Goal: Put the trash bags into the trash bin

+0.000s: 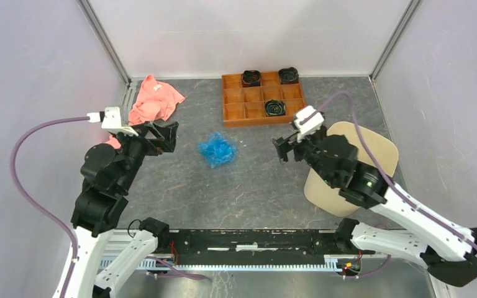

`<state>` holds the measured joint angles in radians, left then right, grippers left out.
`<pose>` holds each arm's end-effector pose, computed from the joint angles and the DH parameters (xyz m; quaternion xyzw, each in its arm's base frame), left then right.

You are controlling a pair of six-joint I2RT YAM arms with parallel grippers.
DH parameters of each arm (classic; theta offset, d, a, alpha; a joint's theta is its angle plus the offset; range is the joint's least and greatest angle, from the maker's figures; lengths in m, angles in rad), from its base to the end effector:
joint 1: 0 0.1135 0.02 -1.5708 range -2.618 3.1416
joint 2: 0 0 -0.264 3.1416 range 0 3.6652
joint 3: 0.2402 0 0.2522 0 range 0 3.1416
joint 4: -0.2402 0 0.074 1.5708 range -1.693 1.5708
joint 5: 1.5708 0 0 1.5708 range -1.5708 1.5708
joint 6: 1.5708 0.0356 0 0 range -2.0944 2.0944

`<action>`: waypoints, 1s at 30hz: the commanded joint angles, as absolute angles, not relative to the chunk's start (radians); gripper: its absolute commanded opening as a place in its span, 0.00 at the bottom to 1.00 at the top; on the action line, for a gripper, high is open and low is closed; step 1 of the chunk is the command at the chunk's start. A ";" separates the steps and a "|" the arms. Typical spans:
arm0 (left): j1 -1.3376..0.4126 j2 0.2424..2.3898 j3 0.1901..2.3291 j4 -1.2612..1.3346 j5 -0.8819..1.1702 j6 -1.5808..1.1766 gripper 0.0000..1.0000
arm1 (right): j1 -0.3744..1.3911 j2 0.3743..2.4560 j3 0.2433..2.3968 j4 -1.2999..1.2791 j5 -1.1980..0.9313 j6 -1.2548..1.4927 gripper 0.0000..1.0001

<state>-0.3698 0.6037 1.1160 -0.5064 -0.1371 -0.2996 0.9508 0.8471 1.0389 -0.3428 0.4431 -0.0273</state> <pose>0.0913 -0.0302 0.4364 -0.0239 0.7046 -0.1868 0.6841 0.1165 0.1370 0.4010 -0.2212 0.7204 0.1341 0.6435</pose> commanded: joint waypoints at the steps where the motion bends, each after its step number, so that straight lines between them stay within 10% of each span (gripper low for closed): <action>1: -0.337 0.615 1.059 -0.506 -0.084 -0.385 1.00 | 0.982 0.930 1.030 -0.255 0.443 -0.013 0.98; 30: -0.292 1.162 0.740 -0.134 0.037 -0.622 0.93 | 1.044 1.107 0.923 -0.113 0.354 0.007 0.98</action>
<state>-0.2974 1.1236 0.7021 -0.2600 0.0849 -0.6064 1.0389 1.1328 0.9367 -0.1791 0.3660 -0.0044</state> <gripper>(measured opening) 0.974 0.979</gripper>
